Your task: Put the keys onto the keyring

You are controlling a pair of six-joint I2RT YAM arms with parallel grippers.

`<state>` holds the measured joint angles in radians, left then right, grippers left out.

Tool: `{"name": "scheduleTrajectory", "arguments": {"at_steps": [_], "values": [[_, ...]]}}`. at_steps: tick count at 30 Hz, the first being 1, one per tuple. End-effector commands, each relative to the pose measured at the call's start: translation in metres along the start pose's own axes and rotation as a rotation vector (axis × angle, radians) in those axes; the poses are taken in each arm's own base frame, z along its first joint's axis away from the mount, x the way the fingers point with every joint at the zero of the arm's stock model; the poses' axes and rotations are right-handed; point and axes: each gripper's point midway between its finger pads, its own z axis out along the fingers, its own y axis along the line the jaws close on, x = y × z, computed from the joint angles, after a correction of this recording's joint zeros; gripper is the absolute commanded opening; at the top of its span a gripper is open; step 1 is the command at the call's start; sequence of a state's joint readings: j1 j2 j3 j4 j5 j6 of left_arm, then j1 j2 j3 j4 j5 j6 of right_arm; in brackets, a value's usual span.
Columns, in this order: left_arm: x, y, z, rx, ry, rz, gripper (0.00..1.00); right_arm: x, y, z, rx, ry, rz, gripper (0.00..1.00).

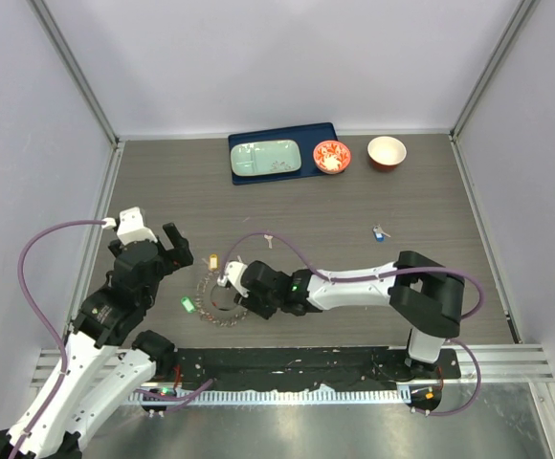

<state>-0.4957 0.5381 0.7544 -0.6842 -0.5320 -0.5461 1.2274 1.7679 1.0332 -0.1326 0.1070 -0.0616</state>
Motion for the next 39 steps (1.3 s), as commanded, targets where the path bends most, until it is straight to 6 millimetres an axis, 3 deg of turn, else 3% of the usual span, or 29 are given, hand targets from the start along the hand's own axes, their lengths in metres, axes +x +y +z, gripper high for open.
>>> {"name": "scheduleTrajectory", "arguments": {"at_steps": [1, 3, 6, 17, 39], "values": [[-0.01, -0.004, 0.001, 0.012, -0.045, -0.032, 0.96, -0.015, -0.005, -0.028, 0.028, -0.061, 0.043, 0.5], [-0.01, -0.003, 0.002, 0.01, -0.043, -0.029, 0.96, -0.025, -0.009, -0.034, 0.038, -0.088, 0.061, 0.57], [-0.009, -0.003, 0.002, 0.01, -0.043, -0.028, 0.96, -0.032, -0.017, -0.04, 0.051, -0.113, 0.085, 0.61], [-0.009, -0.004, 0.003, 0.01, -0.041, -0.025, 0.96, -0.045, -0.02, -0.042, -0.105, -0.202, 0.095, 0.47], [-0.005, -0.007, 0.007, 0.017, -0.024, -0.006, 0.95, -0.017, -0.034, -0.001, -0.289, -0.19, 0.159, 0.31]]}}
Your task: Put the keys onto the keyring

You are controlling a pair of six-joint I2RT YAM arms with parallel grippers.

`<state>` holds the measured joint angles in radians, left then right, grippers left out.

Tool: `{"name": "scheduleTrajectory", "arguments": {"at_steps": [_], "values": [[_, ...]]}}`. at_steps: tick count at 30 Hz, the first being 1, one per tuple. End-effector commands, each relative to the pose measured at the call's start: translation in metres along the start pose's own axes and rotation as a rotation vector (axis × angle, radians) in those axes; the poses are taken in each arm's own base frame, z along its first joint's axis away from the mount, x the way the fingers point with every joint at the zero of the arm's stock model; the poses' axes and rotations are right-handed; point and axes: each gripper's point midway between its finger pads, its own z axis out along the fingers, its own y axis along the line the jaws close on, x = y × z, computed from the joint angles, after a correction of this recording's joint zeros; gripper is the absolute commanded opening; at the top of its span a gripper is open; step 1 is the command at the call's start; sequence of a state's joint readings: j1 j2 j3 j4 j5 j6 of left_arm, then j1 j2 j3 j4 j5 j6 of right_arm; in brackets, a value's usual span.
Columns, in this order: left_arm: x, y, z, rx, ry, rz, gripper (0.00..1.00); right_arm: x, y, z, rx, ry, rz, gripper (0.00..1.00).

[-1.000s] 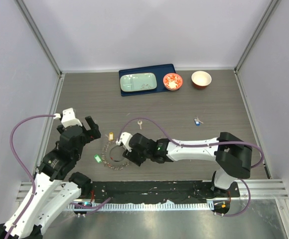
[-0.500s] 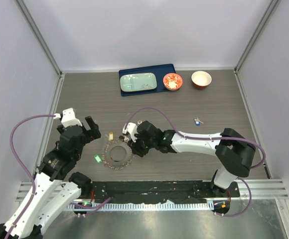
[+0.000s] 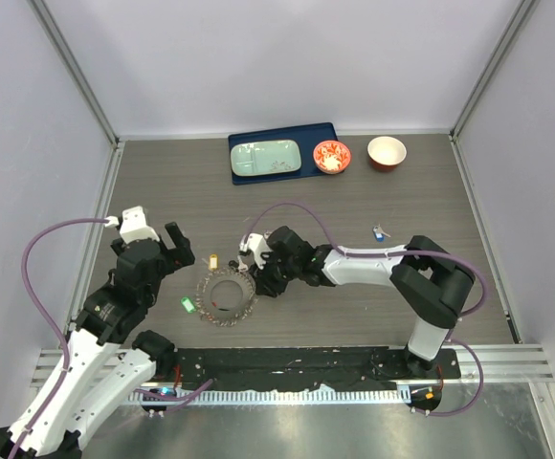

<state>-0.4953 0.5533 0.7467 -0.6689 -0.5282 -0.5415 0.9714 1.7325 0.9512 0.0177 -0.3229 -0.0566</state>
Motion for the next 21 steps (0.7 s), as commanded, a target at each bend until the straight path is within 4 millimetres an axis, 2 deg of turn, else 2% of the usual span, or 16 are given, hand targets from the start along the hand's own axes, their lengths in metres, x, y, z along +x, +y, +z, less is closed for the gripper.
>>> {"name": "scheduleTrajectory", "arguments": {"at_steps": [1, 13, 21], "values": [[-0.008, -0.005, 0.003, 0.017, -0.032, -0.014, 0.95, -0.005, 0.003, 0.006, -0.057, -0.044, -0.021, 0.3], [-0.006, -0.006, 0.005, 0.014, -0.025, -0.007, 0.95, 0.017, -0.003, 0.019, -0.114, -0.03, 0.016, 0.21], [-0.005, -0.006, 0.006, 0.01, -0.019, -0.001, 0.94, 0.022, -0.004, 0.021, -0.154, -0.049, 0.02, 0.24]]}}
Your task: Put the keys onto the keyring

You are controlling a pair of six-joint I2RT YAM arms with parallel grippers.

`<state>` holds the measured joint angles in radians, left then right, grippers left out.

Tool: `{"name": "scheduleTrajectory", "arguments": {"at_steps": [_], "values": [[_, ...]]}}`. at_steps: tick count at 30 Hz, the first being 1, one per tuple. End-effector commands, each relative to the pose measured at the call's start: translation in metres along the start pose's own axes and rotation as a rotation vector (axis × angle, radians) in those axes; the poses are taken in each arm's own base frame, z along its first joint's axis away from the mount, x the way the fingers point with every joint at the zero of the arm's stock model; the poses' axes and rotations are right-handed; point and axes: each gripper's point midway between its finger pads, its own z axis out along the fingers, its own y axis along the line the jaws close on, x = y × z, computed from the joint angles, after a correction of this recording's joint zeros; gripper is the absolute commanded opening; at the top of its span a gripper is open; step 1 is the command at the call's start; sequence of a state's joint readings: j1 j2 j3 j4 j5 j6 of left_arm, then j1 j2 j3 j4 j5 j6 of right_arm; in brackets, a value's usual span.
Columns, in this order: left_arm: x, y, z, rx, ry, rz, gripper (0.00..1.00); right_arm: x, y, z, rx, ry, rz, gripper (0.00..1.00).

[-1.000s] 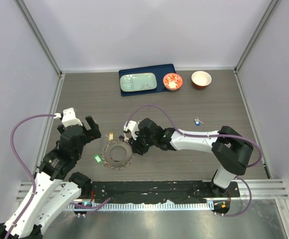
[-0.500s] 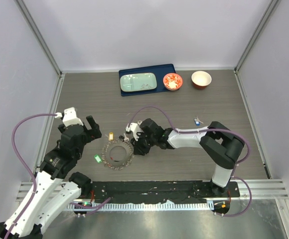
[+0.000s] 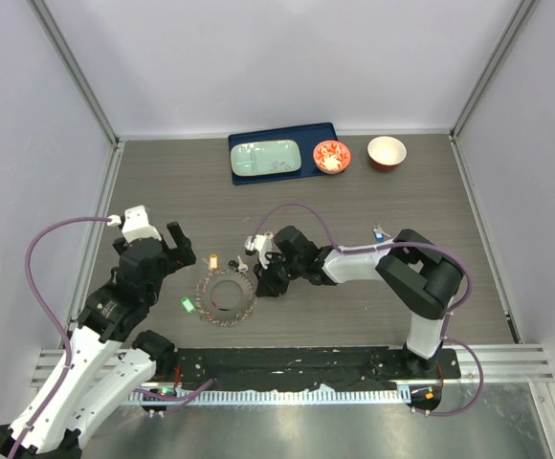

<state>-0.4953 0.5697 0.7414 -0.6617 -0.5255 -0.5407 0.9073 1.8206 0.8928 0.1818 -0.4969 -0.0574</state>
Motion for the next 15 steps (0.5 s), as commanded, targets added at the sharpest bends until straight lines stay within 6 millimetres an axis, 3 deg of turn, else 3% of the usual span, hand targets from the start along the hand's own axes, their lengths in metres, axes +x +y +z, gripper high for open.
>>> {"name": "scheduleTrajectory", "arguments": {"at_steps": [1, 11, 14, 15], "values": [[-0.0086, -0.0048, 0.0028, 0.014, -0.033, -0.01, 0.94, 0.0059, -0.0007, 0.0044, -0.032, -0.008, -0.015, 0.24], [-0.0078, -0.0052, 0.0038, 0.013, -0.029, -0.004, 0.94, 0.0067, 0.0041, 0.0097, -0.083, -0.014, -0.028, 0.24], [-0.0074, -0.005, 0.0038, 0.013, -0.029, -0.004, 0.94, 0.0093, 0.006, 0.0096, -0.094, -0.008, -0.026, 0.19], [-0.0074, -0.0051, 0.0038, 0.013, -0.029, -0.006, 0.94, 0.0088, 0.006, 0.0093, -0.094, -0.009, -0.028, 0.13]]}}
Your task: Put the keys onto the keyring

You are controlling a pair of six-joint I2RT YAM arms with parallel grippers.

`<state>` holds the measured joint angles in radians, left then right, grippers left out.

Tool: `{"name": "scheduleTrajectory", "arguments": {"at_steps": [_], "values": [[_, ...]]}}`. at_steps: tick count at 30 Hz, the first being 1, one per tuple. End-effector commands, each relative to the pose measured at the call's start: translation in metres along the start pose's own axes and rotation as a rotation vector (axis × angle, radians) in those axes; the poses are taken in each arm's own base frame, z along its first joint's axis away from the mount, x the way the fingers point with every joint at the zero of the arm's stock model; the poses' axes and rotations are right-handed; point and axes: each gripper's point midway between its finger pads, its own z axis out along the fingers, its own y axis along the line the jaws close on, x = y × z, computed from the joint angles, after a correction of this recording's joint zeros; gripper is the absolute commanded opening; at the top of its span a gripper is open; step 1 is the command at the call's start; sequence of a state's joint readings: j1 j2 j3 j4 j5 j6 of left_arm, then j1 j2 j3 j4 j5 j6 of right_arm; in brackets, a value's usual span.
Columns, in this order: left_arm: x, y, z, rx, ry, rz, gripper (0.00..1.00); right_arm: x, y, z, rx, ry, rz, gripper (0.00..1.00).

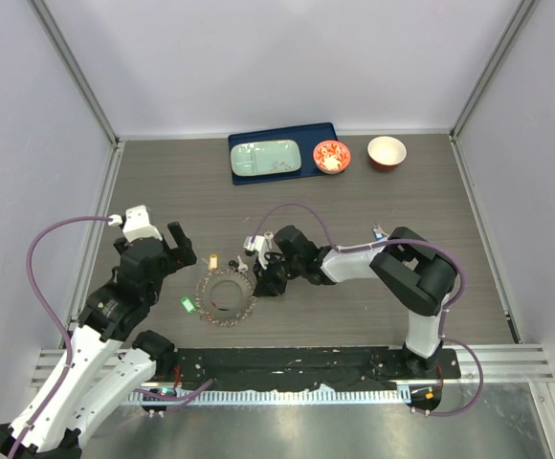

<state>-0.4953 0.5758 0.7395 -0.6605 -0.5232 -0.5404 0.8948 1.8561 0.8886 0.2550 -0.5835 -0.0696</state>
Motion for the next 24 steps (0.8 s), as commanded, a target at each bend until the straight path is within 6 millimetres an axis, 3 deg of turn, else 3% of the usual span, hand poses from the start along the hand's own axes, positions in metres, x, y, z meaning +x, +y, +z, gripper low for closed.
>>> {"name": "scheduleTrajectory", "arguments": {"at_steps": [1, 3, 6, 10, 12, 13, 14, 16, 17, 20, 24], "values": [[-0.009, -0.005, 0.003, 0.014, -0.035, -0.008, 0.94, 0.012, 0.002, 0.002, -0.019, 0.029, -0.003, 0.1], [-0.009, -0.005, 0.002, 0.016, -0.035, -0.009, 0.94, 0.009, 0.002, -0.001, -0.013, 0.03, -0.011, 0.01], [-0.01, -0.005, 0.002, 0.021, -0.037, -0.008, 0.94, 0.008, 0.003, -0.006, 0.0, 0.047, -0.018, 0.01], [-0.011, -0.009, -0.001, 0.055, -0.044, -0.003, 0.95, -0.008, 0.004, -0.023, 0.055, 0.066, -0.062, 0.01], [-0.013, -0.013, -0.004, 0.082, -0.05, -0.003, 0.96, -0.028, 0.007, -0.026, 0.081, 0.053, -0.119, 0.01], [-0.014, -0.013, -0.005, 0.092, -0.055, 0.003, 0.97, -0.024, 0.006, -0.03, 0.106, 0.093, -0.13, 0.01], [-0.015, -0.015, -0.007, 0.106, -0.059, 0.006, 0.98, -0.042, 0.011, -0.034, 0.113, 0.065, -0.165, 0.01], [-0.017, -0.019, -0.013, 0.16, -0.076, 0.035, 0.99, -0.055, 0.013, -0.041, 0.141, 0.061, -0.193, 0.01], [-0.019, -0.021, -0.015, 0.176, -0.089, 0.038, 1.0, -0.074, 0.016, -0.047, 0.155, 0.026, -0.233, 0.01], [-0.026, -0.02, -0.025, 0.223, -0.159, 0.041, 1.0, -0.103, 0.022, -0.058, 0.195, -0.023, -0.299, 0.01], [-0.038, -0.031, -0.041, 0.343, -0.275, 0.089, 1.0, -0.15, 0.043, -0.084, 0.191, -0.152, -0.404, 0.01]]}}
